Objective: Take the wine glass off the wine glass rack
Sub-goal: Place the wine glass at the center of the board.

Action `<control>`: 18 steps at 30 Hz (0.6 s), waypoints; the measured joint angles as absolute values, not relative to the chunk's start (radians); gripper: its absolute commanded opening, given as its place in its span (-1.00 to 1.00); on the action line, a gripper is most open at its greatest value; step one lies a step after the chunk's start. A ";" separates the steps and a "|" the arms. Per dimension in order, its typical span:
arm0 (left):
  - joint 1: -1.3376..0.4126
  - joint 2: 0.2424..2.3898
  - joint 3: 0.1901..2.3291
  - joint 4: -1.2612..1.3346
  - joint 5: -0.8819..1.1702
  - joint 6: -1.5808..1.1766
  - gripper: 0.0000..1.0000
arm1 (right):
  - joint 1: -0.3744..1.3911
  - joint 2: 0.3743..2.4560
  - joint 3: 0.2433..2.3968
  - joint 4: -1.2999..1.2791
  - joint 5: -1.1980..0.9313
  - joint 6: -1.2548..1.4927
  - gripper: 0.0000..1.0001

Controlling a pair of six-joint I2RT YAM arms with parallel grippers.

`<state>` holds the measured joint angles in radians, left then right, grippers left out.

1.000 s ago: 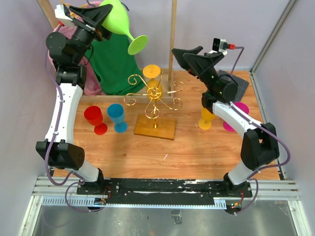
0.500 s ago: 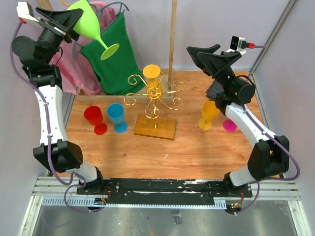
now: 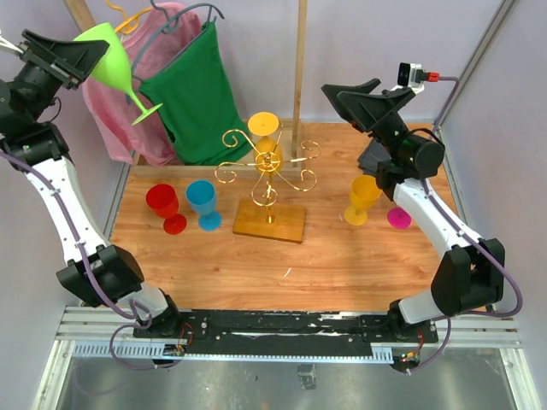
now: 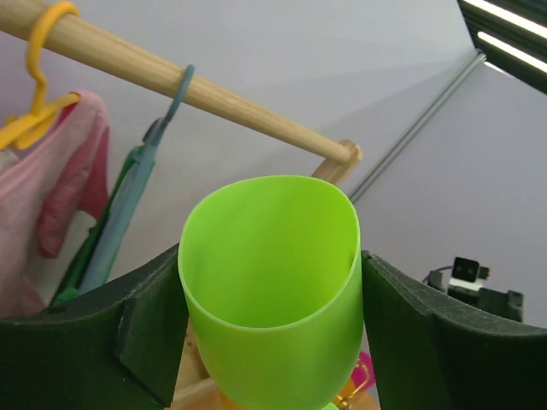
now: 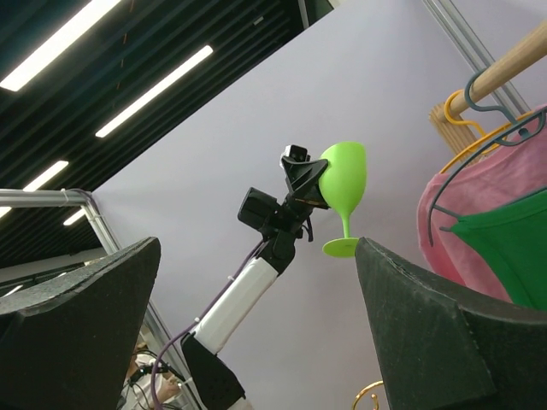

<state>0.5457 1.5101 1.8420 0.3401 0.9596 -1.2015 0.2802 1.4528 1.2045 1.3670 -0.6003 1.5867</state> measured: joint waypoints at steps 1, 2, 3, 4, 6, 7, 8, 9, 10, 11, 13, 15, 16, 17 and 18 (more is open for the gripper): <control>0.566 1.506 1.837 0.335 0.973 -1.176 0.43 | 0.280 1.451 1.205 1.361 -0.603 1.585 0.97; 0.583 1.501 1.834 0.330 0.984 -1.154 0.43 | 0.280 1.450 1.205 1.356 -0.606 1.583 0.97; 0.605 1.493 1.827 0.320 0.998 -1.120 0.43 | 0.279 1.449 1.205 1.352 -0.609 1.580 0.97; 0.621 1.483 1.820 0.311 1.010 -1.090 0.44 | 0.277 1.447 1.205 1.347 -0.614 1.577 0.97; 0.652 1.457 1.802 0.294 1.029 -1.019 0.44 | 0.266 1.444 1.205 1.335 -0.622 1.573 0.97; 0.664 1.442 1.790 0.286 1.037 -0.984 0.45 | 0.260 1.443 1.205 1.331 -0.624 1.571 0.97; 0.674 1.425 1.779 0.278 1.043 -0.949 0.45 | 0.256 1.441 1.205 1.327 -0.626 1.570 0.97; 0.686 1.406 1.764 0.271 1.049 -0.912 0.45 | 0.253 1.440 1.205 1.324 -0.628 1.570 0.97; 0.698 1.385 1.750 0.264 1.057 -0.876 0.45 | 0.252 1.439 1.205 1.320 -0.629 1.570 0.97; 0.707 1.369 1.740 0.260 1.062 -0.851 0.45 | 0.251 1.438 1.205 1.316 -0.630 1.569 0.97; 0.722 1.331 1.708 0.255 1.072 -0.786 0.45 | 0.250 1.438 1.205 1.310 -0.633 1.569 0.97; 0.734 1.294 1.670 0.250 1.075 -0.730 0.45 | 0.250 1.438 1.205 1.303 -0.637 1.568 0.97; 0.736 1.277 1.650 0.245 1.077 -0.702 0.45 | 0.250 1.438 1.205 1.300 -0.638 1.567 0.97; 0.736 1.253 1.621 0.240 1.076 -0.670 0.45 | 0.250 1.438 1.208 1.296 -0.641 1.566 0.97; 0.736 1.229 1.589 0.231 1.078 -0.635 0.45 | 0.250 1.438 1.213 1.291 -0.643 1.566 0.97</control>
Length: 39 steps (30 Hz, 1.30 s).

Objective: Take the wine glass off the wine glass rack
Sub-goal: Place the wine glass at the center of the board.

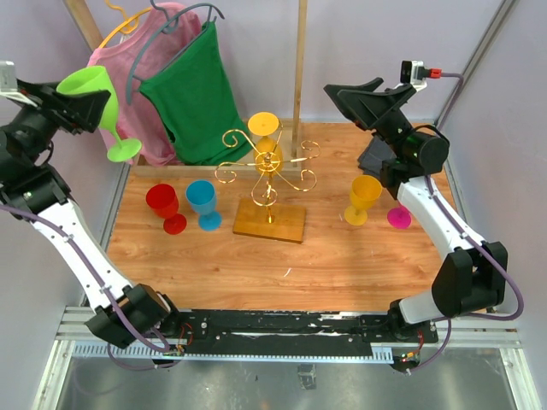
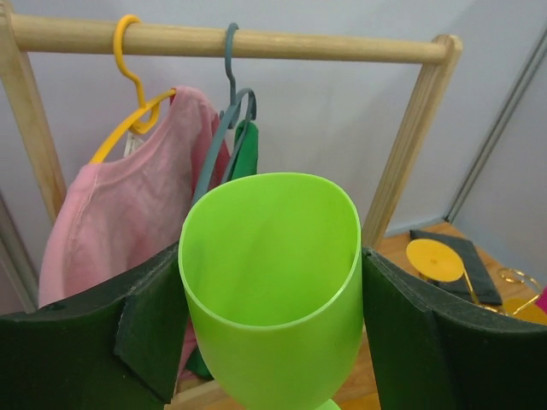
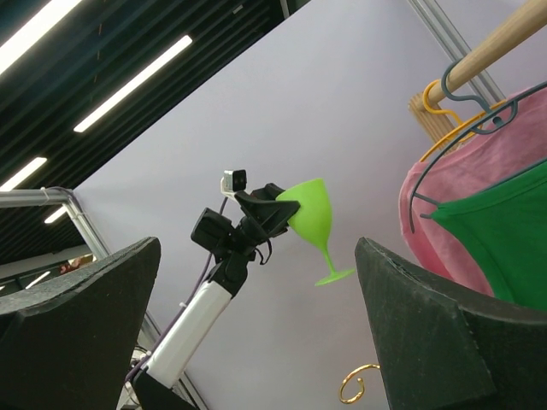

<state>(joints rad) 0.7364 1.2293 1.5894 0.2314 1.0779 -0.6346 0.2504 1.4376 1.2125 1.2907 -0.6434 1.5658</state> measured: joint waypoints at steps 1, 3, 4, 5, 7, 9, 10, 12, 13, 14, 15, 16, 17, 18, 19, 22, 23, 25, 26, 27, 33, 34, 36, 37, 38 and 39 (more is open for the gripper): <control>0.736 1.206 1.560 0.224 1.078 -0.603 0.45 | 0.250 1.438 1.217 1.286 -0.645 1.565 0.97; 0.736 1.164 1.504 0.201 1.077 -0.543 0.45 | 0.250 1.438 1.222 1.282 -0.648 1.564 0.97; 0.737 1.139 1.470 0.192 1.074 -0.508 0.45 | 0.250 1.438 1.224 1.279 -0.651 1.563 0.97; 0.737 1.123 1.448 0.184 1.075 -0.488 0.45 | 0.250 1.438 1.226 1.275 -0.653 1.563 0.97; 0.737 1.090 1.401 0.172 1.076 -0.448 0.46 | 0.250 1.438 1.229 1.265 -0.658 1.562 0.97; 0.738 1.064 1.360 0.168 1.077 -0.420 0.46 | 0.250 1.438 1.232 1.258 -0.662 1.562 0.97; 0.737 1.054 1.345 0.167 1.080 -0.412 0.46 | 0.250 1.438 1.232 1.256 -0.664 1.562 0.97; 0.738 1.028 1.301 0.171 1.086 -0.397 0.46 | 0.250 1.438 1.232 1.254 -0.666 1.562 0.97; 0.738 1.015 1.281 0.174 1.091 -0.394 0.46 | 0.250 1.438 1.232 1.252 -0.668 1.562 0.97; 0.738 1.004 1.262 0.178 1.096 -0.391 0.46 | 0.250 1.438 1.232 1.251 -0.670 1.561 0.97; 0.738 0.989 1.238 0.181 1.101 -0.388 0.47 | 0.250 1.438 1.232 1.251 -0.673 1.560 0.97; 0.738 0.974 1.216 0.184 1.106 -0.386 0.46 | 0.250 1.438 1.232 1.250 -0.674 1.560 0.97; 0.738 0.961 1.196 0.186 1.111 -0.385 0.46 | 0.250 1.439 1.232 1.250 -0.676 1.557 0.97; 0.738 0.948 1.180 0.187 1.114 -0.384 0.46 | 0.250 1.439 1.232 1.250 -0.680 1.554 0.97; 0.738 0.928 1.157 0.187 1.114 -0.382 0.46 | 0.250 1.440 1.231 1.250 -0.682 1.550 0.97; 0.738 0.871 1.108 0.186 1.115 -0.374 0.46 | 0.250 1.444 1.220 1.251 -0.689 1.543 0.97; 0.738 0.854 1.095 0.186 1.114 -0.371 0.46 | 0.250 1.445 1.216 1.251 -0.691 1.542 0.97; 0.738 0.813 1.063 0.186 1.116 -0.363 0.46 | 0.250 1.450 1.206 1.250 -0.695 1.540 0.97; 0.738 0.797 1.048 0.187 1.118 -0.358 0.46 | 0.250 1.452 1.201 1.250 -0.698 1.539 0.97; 0.738 0.780 1.031 0.188 1.123 -0.353 0.46 | 0.250 1.454 1.197 1.250 -0.702 1.539 0.97; 0.738 0.699 0.912 0.208 1.169 -0.321 0.46 | 0.250 1.458 1.188 1.245 -0.716 1.528 0.97; 0.738 0.691 0.891 0.209 1.178 -0.315 0.45 | 0.250 1.459 1.188 1.241 -0.719 1.523 0.97; 0.738 0.676 0.847 0.216 1.196 -0.302 0.45 | 0.250 1.459 1.186 1.229 -0.729 1.514 0.97; 0.738 0.669 0.827 0.221 1.206 -0.300 0.46 | 0.250 1.459 1.185 1.224 -0.734 1.510 0.97; 0.737 0.661 0.804 0.226 1.216 -0.295 0.46 | 0.250 1.459 1.184 1.220 -0.736 1.507 0.97; 0.737 0.654 0.782 0.233 1.225 -0.291 0.46 | 0.250 1.459 1.180 1.215 -0.738 1.502 0.97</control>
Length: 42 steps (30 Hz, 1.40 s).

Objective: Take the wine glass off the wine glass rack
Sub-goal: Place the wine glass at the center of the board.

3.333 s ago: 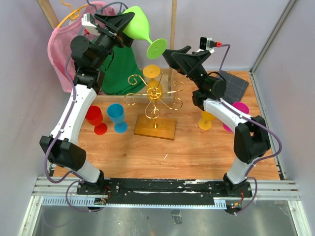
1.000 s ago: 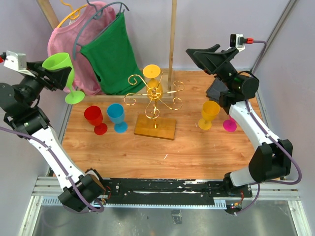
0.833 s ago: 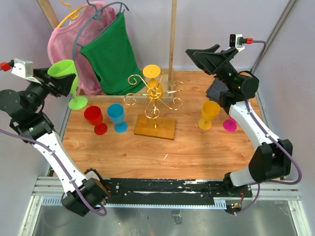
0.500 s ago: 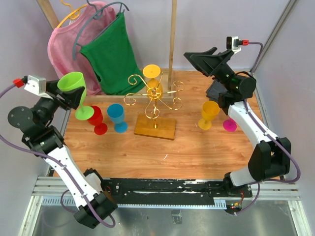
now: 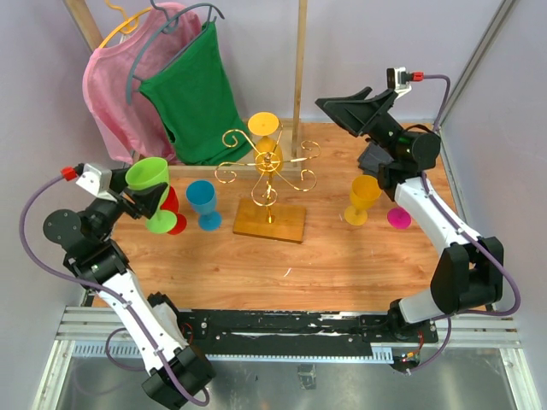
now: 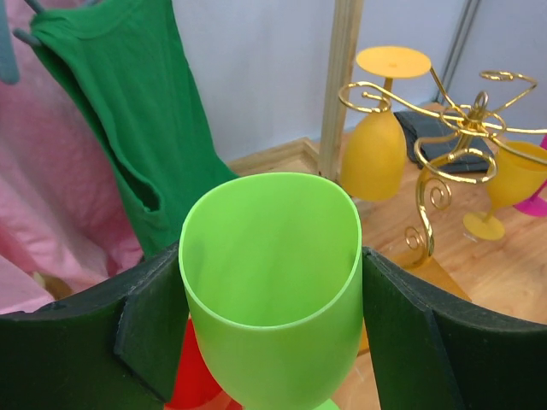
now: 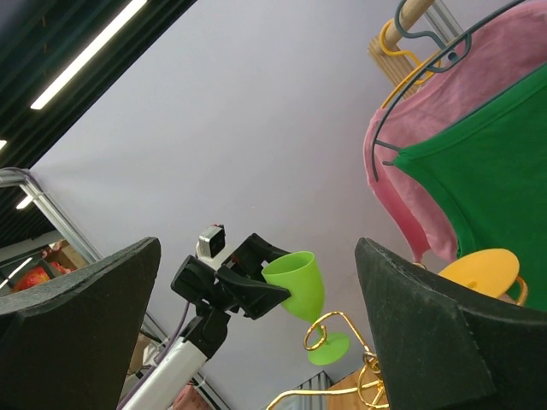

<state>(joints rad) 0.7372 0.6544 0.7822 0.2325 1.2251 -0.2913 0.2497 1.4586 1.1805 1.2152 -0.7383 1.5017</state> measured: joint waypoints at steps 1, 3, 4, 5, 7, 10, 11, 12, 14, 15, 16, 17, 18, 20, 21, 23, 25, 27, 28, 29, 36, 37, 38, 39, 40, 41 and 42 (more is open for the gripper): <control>0.735 0.648 0.760 0.238 1.234 -0.287 0.46 | 0.250 1.459 1.176 1.211 -0.741 1.496 0.97; 0.728 0.636 0.731 0.252 1.243 -0.274 0.46 | 0.250 1.459 1.163 1.205 -0.744 1.489 0.97; 0.722 0.630 0.715 0.265 1.247 -0.268 0.46 | 0.250 1.459 1.155 1.202 -0.745 1.486 0.97; 0.719 0.625 0.702 0.277 1.251 -0.266 0.46 | 0.250 1.459 1.146 1.200 -0.746 1.483 0.97; 0.694 0.613 0.667 0.311 1.259 -0.252 0.46 | 0.250 1.459 1.127 1.195 -0.752 1.475 0.97; 0.658 0.599 0.628 0.345 1.279 -0.230 0.46 | 0.250 1.459 1.106 1.183 -0.759 1.460 0.97; 0.649 0.596 0.614 0.353 1.286 -0.224 0.46 | 0.250 1.459 1.102 1.178 -0.760 1.456 0.97; 0.641 0.593 0.599 0.363 1.293 -0.218 0.46 | 0.250 1.458 1.099 1.172 -0.760 1.449 0.97; 0.626 0.590 0.567 0.387 1.307 -0.214 0.47 | 0.250 1.456 1.094 1.155 -0.762 1.433 0.97; 0.617 0.588 0.551 0.397 1.314 -0.214 0.48 | 0.250 1.452 1.092 1.144 -0.763 1.425 0.97; 0.609 0.588 0.538 0.403 1.320 -0.214 0.49 | 0.250 1.449 1.088 1.135 -0.764 1.416 0.97; 0.595 0.587 0.522 0.412 1.328 -0.213 0.49 | 0.250 1.444 1.085 1.127 -0.766 1.409 0.97; 0.583 0.587 0.511 0.418 1.334 -0.214 0.49 | 0.250 1.439 1.081 1.119 -0.767 1.402 0.97; 0.554 0.587 0.490 0.427 1.346 -0.214 0.49 | 0.250 1.425 1.074 1.098 -0.770 1.384 0.97; 0.540 0.588 0.480 0.432 1.352 -0.213 0.49 | 0.250 1.418 1.069 1.088 -0.770 1.376 0.97; 0.514 0.591 0.467 0.441 1.364 -0.213 0.49 | 0.250 1.403 1.061 1.068 -0.772 1.359 0.97; 0.491 0.594 0.456 0.445 1.373 -0.211 0.49 | 0.250 1.390 1.056 1.055 -0.775 1.345 0.97; 0.469 0.597 0.441 0.449 1.381 -0.204 0.50 | 0.251 1.379 1.050 1.040 -0.777 1.330 0.97; 0.461 0.599 0.433 0.451 1.385 -0.200 0.50 | 0.251 1.375 1.048 1.031 -0.777 1.322 0.97; 0.454 0.603 0.424 0.453 1.388 -0.193 0.50 | 0.251 1.370 1.045 1.022 -0.777 1.312 0.97; 0.439 0.662 0.376 0.482 1.393 -0.153 0.54 | 0.272 1.340 0.999 0.972 -0.768 1.254 0.97; 0.436 0.669 0.370 0.488 1.393 -0.147 0.54 | 0.276 1.337 0.991 0.967 -0.766 1.248 0.97; 0.433 0.675 0.363 0.493 1.393 -0.139 0.54 | 0.281 1.337 0.984 0.964 -0.762 1.243 0.97; 0.429 0.678 0.355 0.495 1.393 -0.133 0.54 | 0.285 1.337 0.979 0.959 -0.759 1.236 0.97; 0.424 0.678 0.345 0.498 1.394 -0.125 0.54 | 0.288 1.337 0.976 0.957 -0.758 1.230 0.97; 0.421 0.678 0.338 0.501 1.395 -0.118 0.54 | 0.292 1.337 0.972 0.956 -0.756 1.226 0.97; 0.415 0.678 0.329 0.502 1.396 -0.110 0.54 | 0.295 1.337 0.971 0.955 -0.756 1.222 0.97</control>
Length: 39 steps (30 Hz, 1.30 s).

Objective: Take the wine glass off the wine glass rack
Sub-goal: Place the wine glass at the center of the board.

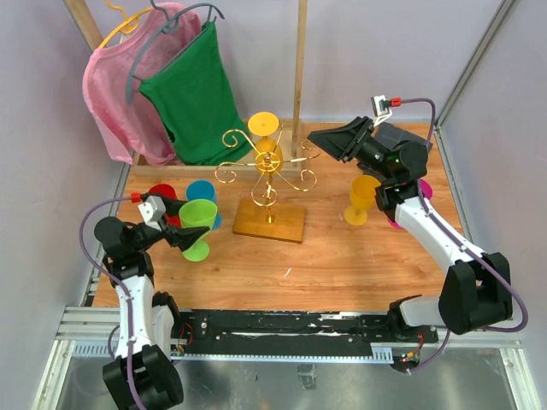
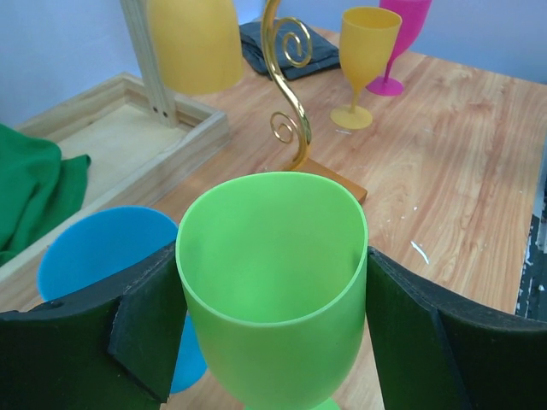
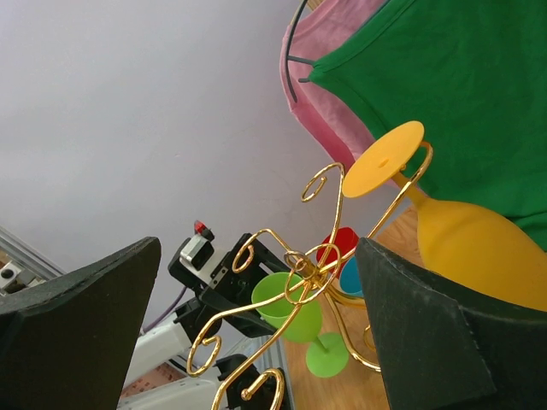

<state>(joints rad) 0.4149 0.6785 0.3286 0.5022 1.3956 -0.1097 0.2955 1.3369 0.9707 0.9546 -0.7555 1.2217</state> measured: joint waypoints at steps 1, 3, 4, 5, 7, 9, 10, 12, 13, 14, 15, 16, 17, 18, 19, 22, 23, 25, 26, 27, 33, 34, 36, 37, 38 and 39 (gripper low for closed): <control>0.412 0.678 0.318 0.505 1.397 -0.100 0.54 | 0.299 1.337 0.971 0.952 -0.754 1.219 0.97; 0.400 0.679 0.302 0.506 1.398 -0.085 0.54 | 0.306 1.337 0.970 0.952 -0.751 1.211 0.97; 0.396 0.679 0.295 0.508 1.398 -0.076 0.54 | 0.311 1.337 0.969 0.952 -0.749 1.207 0.97; 0.393 0.679 0.290 0.508 1.398 -0.070 0.54 | 0.313 1.337 0.968 0.952 -0.748 1.205 0.97; 0.386 0.682 0.281 0.510 1.397 -0.054 0.54 | 0.314 1.337 0.960 0.952 -0.748 1.201 0.97; 0.372 0.692 0.277 0.517 1.388 -0.041 0.54 | 0.314 1.337 0.948 0.952 -0.747 1.199 0.97; 0.366 0.697 0.274 0.529 1.383 -0.041 0.54 | 0.314 1.337 0.943 0.951 -0.746 1.198 0.97; 0.344 0.713 0.255 0.584 1.359 -0.059 0.55 | 0.314 1.337 0.937 0.951 -0.743 1.196 0.97; 0.333 0.721 0.241 0.622 1.343 -0.078 0.56 | 0.314 1.337 0.936 0.950 -0.743 1.195 0.97; 0.321 0.730 0.224 0.665 1.326 -0.103 0.56 | 0.314 1.336 0.936 0.950 -0.742 1.195 0.97; 0.310 0.737 0.208 0.709 1.309 -0.130 0.56 | 0.314 1.335 0.935 0.950 -0.740 1.195 0.97; 0.299 0.744 0.189 0.764 1.289 -0.163 0.57 | 0.314 1.333 0.933 0.950 -0.739 1.193 0.97; 0.286 0.752 0.169 0.818 1.267 -0.197 0.57 | 0.314 1.331 0.931 0.950 -0.739 1.190 0.97; 0.273 0.759 0.150 0.874 1.245 -0.231 0.57 | 0.314 1.328 0.929 0.950 -0.738 1.187 0.97; 0.259 0.766 0.135 0.927 1.224 -0.262 0.57 | 0.314 1.325 0.925 0.950 -0.736 1.185 0.97; 0.231 0.788 0.108 1.044 1.173 -0.325 0.56 | 0.314 1.316 0.914 0.950 -0.734 1.180 0.97; 0.224 0.796 0.104 1.078 1.158 -0.343 0.56 | 0.314 1.314 0.912 0.950 -0.734 1.179 0.97; 0.220 0.807 0.101 1.133 1.134 -0.369 0.57 | 0.314 1.309 0.907 0.949 -0.733 1.177 0.97; 0.220 0.808 0.099 1.152 1.126 -0.377 0.56 | 0.314 1.307 0.904 0.946 -0.733 1.176 0.97; 0.219 0.807 0.096 1.165 1.119 -0.384 0.56 | 0.314 1.305 0.904 0.944 -0.733 1.174 0.97; 0.219 0.785 0.032 1.237 1.099 -0.395 0.56 | 0.314 1.295 0.887 0.945 -0.732 1.169 0.97; 0.219 0.781 0.022 1.242 1.099 -0.393 0.56 | 0.314 1.293 0.883 0.946 -0.730 1.168 0.97; 0.219 0.777 0.010 1.248 1.099 -0.389 0.56 | 0.314 1.288 0.879 0.947 -0.728 1.166 0.97; 0.219 0.777 0.008 1.248 1.100 -0.384 0.56 | 0.314 1.285 0.875 0.948 -0.728 1.166 0.97; 0.219 0.777 0.009 1.249 1.100 -0.376 0.56 | 0.314 1.283 0.872 0.949 -0.728 1.165 0.97; 0.218 0.777 0.008 1.247 1.101 -0.369 0.57 | 0.314 1.281 0.869 0.950 -0.727 1.164 0.97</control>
